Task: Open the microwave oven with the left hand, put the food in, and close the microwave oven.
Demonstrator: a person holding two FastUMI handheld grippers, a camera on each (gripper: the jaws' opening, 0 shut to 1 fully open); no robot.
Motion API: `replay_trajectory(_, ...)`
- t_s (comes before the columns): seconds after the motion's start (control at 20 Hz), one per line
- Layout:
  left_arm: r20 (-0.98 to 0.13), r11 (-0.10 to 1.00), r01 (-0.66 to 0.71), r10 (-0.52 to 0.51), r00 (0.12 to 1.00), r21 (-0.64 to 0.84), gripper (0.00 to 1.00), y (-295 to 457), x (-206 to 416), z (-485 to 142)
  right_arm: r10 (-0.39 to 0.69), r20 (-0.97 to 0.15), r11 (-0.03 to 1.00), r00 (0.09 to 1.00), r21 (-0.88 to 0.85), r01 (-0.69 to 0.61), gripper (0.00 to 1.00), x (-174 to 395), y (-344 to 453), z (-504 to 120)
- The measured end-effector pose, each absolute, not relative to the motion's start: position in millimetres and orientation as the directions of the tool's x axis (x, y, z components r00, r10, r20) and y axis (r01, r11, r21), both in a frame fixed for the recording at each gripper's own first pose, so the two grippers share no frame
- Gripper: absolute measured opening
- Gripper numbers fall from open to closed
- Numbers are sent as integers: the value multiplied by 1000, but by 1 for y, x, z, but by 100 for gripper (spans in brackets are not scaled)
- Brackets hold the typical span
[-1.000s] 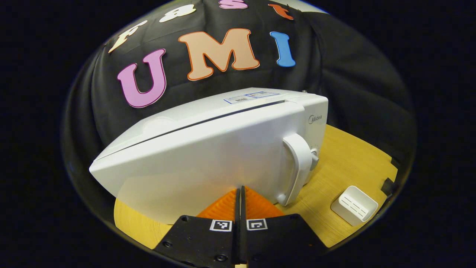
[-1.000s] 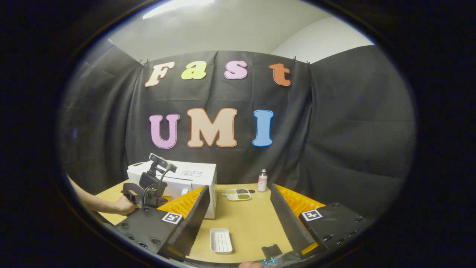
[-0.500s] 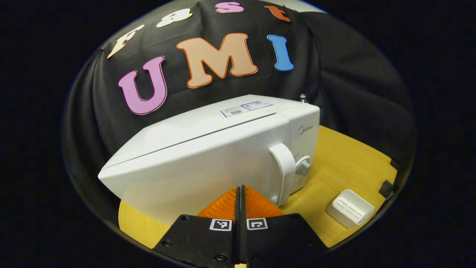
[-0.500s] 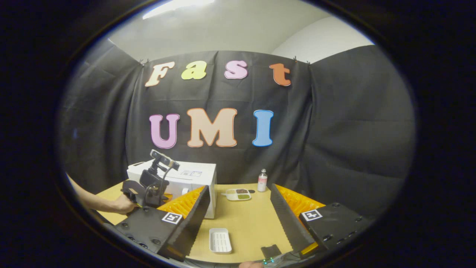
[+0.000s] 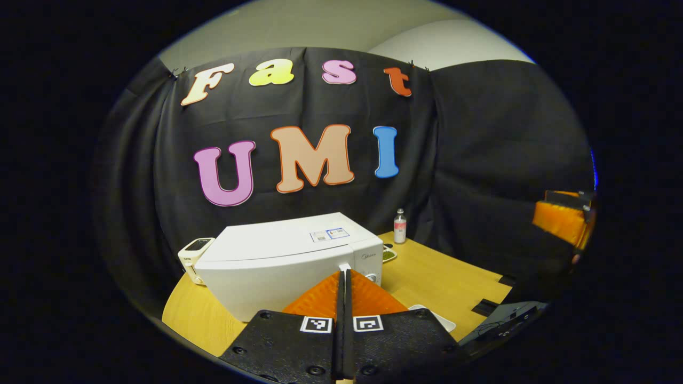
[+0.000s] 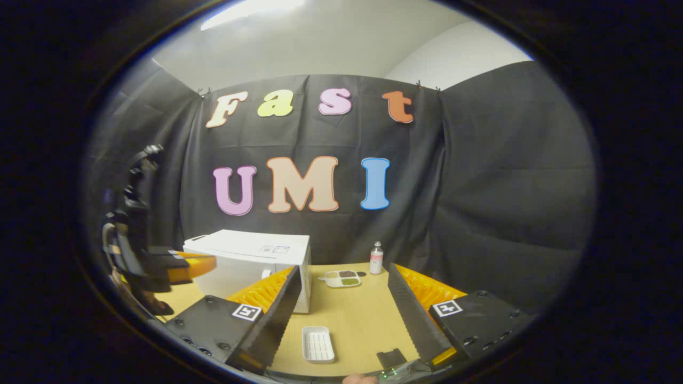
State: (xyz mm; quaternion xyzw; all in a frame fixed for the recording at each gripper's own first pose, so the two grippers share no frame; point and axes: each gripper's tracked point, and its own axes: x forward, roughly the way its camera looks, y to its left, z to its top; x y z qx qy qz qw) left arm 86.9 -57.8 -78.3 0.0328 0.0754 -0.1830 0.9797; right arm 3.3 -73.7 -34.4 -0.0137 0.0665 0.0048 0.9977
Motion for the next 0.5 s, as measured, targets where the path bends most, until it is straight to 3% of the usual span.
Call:
replay_trajectory(0.15, -93, 939, 343, -339, 936, 33, 0, -43, 58, -46, 13, -127, 1000, 992, -16, -15, 100, 3, -70, -33)
replay_trajectory(0.2, -58, 941, 335, -333, 941, 38, 0, -37, 51, -33, 14, -122, 1000, 992, -16, -16, 92, 3, -68, -33)
replay_trajectory(0.25, 8, 940, 340, -341, 940, 29, 1, -36, 41, -16, 16, -118, 1000, 993, -15, -18, 100, 4, -67, -31)
replay_trajectory(0.3, 81, 937, 349, -349, 934, 16, 32, -38, 36, 2, 20, -116, 1000, 993, -14, -21, 100, 5, -64, -31)
replay_trajectory(0.35, 120, 933, 359, -358, 926, 17, 63, -39, 30, 13, 23, -116, 1000, 993, -13, -24, 92, 5, -62, -31)
replay_trajectory(0.4, 119, 935, 353, -353, 928, 20, 94, -35, 23, 12, 24, -114, 1000, 993, -12, -26, 92, 4, -60, -31)
replay_trajectory(0.5, 57, 942, 335, -336, 940, 31, 96, -32, 21, -8, 29, -111, 1000, 993, -8, -30, 92, 3, -56, -30)
